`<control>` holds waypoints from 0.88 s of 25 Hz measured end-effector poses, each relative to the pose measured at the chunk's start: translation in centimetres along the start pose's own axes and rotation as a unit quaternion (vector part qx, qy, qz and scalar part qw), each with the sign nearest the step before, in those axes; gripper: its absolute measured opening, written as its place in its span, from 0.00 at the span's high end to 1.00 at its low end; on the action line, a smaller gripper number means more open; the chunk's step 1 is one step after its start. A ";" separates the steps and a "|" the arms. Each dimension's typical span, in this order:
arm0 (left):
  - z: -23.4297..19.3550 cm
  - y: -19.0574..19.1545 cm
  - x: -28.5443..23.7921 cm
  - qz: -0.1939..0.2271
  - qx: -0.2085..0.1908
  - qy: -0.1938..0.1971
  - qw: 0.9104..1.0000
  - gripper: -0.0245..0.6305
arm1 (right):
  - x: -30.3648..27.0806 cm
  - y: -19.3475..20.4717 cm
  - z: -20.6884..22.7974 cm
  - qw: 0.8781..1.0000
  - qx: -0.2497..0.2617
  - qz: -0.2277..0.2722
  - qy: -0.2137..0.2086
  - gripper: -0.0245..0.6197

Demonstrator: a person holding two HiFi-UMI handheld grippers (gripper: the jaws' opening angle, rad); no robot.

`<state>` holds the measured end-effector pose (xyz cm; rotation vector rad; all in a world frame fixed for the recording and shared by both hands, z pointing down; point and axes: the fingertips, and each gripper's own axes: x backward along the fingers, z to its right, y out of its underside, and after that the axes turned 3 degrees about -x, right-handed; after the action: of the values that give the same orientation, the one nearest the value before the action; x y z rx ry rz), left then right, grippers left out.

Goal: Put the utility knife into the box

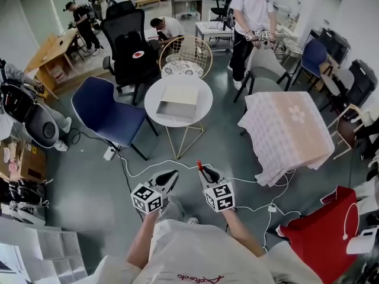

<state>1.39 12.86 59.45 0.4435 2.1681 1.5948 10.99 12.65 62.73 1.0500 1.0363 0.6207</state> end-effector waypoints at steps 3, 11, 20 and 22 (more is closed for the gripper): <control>-0.2 0.1 -0.3 0.001 0.003 0.002 1.000 0.95 | -0.5 0.1 0.2 1.000 0.001 -0.002 -0.003 0.84; -0.9 0.8 -1.5 -0.002 0.006 0.008 1.000 0.95 | -0.9 0.5 1.3 1.000 0.004 -0.006 0.003 0.84; -3.1 0.9 -2.6 -0.005 0.007 0.012 1.000 0.95 | -3.6 -0.6 2.3 1.000 0.004 0.002 0.008 0.84; -4.0 0.6 -2.8 -0.003 0.008 0.011 1.000 0.95 | -4.4 -1.1 2.4 1.000 0.005 0.003 0.006 0.84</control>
<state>1.82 8.34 61.48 0.4258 2.1970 1.5871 11.28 7.59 63.68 1.0588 1.0484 0.6285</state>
